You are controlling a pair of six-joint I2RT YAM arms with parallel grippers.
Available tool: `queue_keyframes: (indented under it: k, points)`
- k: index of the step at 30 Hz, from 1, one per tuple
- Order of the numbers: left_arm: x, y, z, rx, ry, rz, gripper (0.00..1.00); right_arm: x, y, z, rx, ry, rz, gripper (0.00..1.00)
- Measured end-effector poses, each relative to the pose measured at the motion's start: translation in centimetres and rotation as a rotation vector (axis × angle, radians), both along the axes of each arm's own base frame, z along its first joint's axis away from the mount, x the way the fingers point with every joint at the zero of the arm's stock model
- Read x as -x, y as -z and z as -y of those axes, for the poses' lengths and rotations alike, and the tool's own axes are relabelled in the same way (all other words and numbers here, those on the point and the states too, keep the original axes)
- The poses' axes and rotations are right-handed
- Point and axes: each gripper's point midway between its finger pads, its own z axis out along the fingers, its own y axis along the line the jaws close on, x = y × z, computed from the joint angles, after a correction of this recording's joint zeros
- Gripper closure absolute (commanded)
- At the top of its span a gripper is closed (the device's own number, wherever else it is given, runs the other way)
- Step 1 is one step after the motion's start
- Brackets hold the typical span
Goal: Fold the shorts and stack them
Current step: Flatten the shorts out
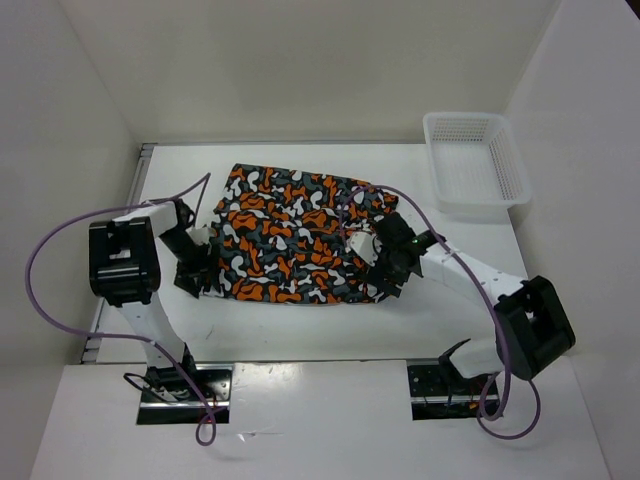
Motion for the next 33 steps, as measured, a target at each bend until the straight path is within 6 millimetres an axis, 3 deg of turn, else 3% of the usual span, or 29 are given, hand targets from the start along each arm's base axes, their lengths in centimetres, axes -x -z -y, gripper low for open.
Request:
queue_keyframes:
  k: [5, 9, 10, 12, 13, 16, 19, 22, 29, 33]
  points:
    - [0.8, 0.5, 0.6, -0.011, 0.035, -0.031, 0.73, 1.0, 0.7, -1.1, 0.020, -0.097, -0.010, 0.23]
    - [1.3, 0.9, 0.8, -0.007, 0.039, -0.058, 0.94, 1.6, 1.5, -1.7, 0.038, -0.158, -0.017, 0.40]
    - [1.3, 0.9, 0.8, -0.005, 0.040, -0.061, 0.96, 1.7, 2.0, -1.8, 0.045, -0.168, -0.024, 0.52]
    - [1.4, 0.9, 0.8, -0.004, 0.042, -0.062, 0.99, 1.9, 3.0, -1.8, 0.057, -0.176, -0.039, 0.66]
    - [1.4, 0.8, 0.8, -0.005, 0.042, -0.063, 1.00, 2.0, 3.6, -1.7, 0.064, -0.181, -0.047, 0.79]
    - [1.2, 0.6, 0.7, -0.014, 0.046, -0.058, 1.00, 2.1, 4.5, -1.5, 0.075, -0.202, -0.046, 1.00]
    - [0.5, -0.6, 0.2, -0.037, 0.049, -0.028, 1.00, 2.0, 4.2, -1.4, 0.081, -0.233, -0.028, 1.00]
    - [-0.1, -3.1, -0.3, -0.064, 0.045, 0.024, 1.00, 2.4, 3.1, -1.5, 0.065, -0.277, -0.021, 1.00]
    - [0.9, -8.5, -2.6, -0.211, 0.062, 0.100, 1.00, 2.2, -3.5, -3.4, -0.038, -0.411, 0.093, 1.00]
    - [2.1, -9.2, -3.2, -0.270, 0.082, 0.097, 0.98, 2.9, -4.3, -4.1, -0.055, -0.477, 0.064, 1.00]
